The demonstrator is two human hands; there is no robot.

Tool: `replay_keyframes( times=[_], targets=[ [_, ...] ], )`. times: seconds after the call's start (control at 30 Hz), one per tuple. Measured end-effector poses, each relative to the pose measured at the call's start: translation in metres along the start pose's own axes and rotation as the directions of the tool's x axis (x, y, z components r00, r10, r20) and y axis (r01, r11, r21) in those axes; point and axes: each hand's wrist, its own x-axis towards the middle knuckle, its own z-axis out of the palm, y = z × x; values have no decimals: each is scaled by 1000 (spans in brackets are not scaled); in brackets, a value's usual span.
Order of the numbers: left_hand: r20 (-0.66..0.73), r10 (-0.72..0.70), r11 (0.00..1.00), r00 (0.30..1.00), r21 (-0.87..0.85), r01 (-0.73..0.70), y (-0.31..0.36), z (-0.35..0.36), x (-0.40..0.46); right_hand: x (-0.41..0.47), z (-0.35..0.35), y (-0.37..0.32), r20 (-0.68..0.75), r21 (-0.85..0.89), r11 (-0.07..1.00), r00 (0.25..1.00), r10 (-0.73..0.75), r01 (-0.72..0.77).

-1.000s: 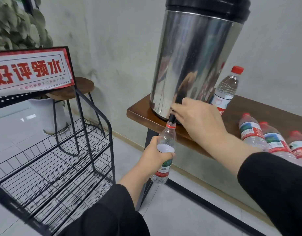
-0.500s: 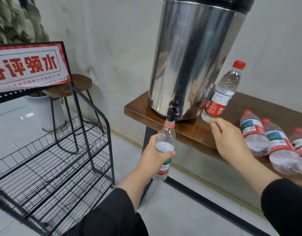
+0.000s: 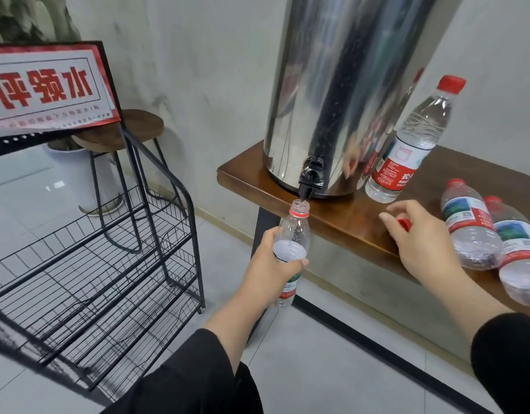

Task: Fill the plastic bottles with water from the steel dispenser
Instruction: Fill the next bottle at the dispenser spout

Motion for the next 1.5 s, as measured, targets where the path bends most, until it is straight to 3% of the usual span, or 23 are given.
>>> replay_keyframes(
  times=[0.77,1.5],
  targets=[
    [-23,-39,999,999,4,39,-9,7,7,-2,12,3,-128,-226,973,989,-68,37],
    [0,-9,999,1000,46,9,-3,5,8,0,16,7,-148,-262,964,985,-93,52]
  ],
)
